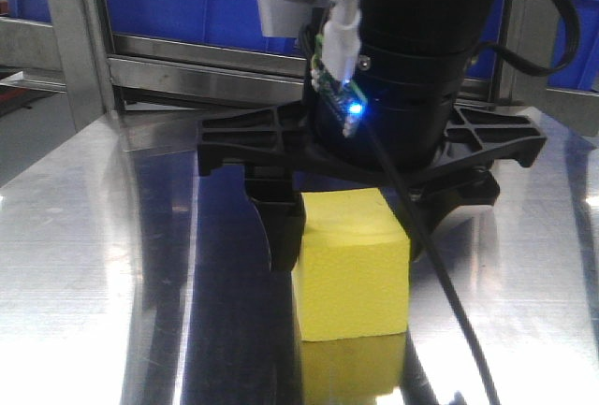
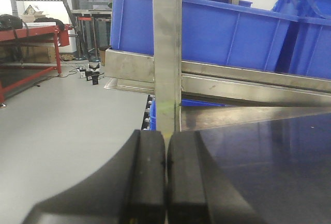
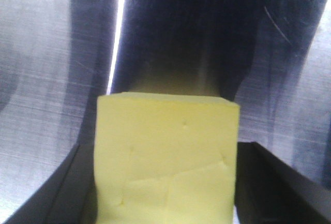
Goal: Place yellow foam block on left shelf second layer
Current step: 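Close the right gripper around the yellow foam block's sides, then lift the yellow foam block up and away with the right gripper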
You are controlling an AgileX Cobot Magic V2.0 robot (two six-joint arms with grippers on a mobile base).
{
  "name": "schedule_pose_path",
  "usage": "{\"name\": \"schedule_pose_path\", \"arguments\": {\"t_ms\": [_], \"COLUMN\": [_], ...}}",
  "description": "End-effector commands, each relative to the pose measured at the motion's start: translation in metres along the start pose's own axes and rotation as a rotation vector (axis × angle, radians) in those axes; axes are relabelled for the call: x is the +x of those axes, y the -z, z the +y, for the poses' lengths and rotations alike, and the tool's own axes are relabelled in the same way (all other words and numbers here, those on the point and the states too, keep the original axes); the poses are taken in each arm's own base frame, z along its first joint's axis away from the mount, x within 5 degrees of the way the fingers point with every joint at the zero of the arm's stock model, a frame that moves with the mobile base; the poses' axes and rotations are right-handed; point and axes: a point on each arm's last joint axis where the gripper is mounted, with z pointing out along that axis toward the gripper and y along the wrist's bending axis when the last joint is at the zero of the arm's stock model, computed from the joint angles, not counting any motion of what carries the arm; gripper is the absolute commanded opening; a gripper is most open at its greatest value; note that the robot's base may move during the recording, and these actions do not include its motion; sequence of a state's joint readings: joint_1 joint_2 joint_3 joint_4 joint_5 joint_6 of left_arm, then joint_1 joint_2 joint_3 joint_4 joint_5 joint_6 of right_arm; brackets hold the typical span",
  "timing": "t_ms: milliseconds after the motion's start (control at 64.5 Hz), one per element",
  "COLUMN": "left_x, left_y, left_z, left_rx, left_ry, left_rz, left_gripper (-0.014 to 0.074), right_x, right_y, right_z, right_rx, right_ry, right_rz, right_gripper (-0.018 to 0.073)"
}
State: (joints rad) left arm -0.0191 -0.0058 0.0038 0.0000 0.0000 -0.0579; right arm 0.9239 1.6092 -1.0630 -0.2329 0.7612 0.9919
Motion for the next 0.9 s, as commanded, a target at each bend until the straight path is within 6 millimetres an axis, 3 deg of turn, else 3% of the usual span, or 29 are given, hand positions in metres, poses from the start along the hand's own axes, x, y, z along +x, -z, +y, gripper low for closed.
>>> {"name": "schedule_pose_path", "arguments": {"t_ms": [0, 295, 512, 636, 884], "left_x": [0.001, 0.001, 0.001, 0.001, 0.001], "left_y": [0.001, 0.001, 0.001, 0.001, 0.001], "left_z": [0.0, 0.0, 0.0, 0.0, 0.0], "left_rx": [0.009, 0.009, 0.009, 0.009, 0.009], "left_ry": [0.009, 0.009, 0.009, 0.009, 0.009], "left_rz": [-0.073, -0.073, -0.073, -0.073, -0.073], "left_gripper": [0.0124, 0.0124, 0.0124, 0.0124, 0.0124], "right_x": [-0.009, -0.01, -0.012, -0.015, -0.018], "right_y": [0.019, 0.022, 0.047, 0.063, 0.081], "right_z": [0.003, 0.003, -0.003, -0.017, -0.069], "right_rx": [-0.061, -0.063, -0.108, -0.114, -0.079], "right_ry": [0.01, 0.008, 0.062, 0.131, 0.211], "right_rz": [-0.07, -0.073, -0.128, -0.167, -0.207], "right_gripper": [0.0479, 0.047, 0.0469, 0.0469, 0.0469]}}
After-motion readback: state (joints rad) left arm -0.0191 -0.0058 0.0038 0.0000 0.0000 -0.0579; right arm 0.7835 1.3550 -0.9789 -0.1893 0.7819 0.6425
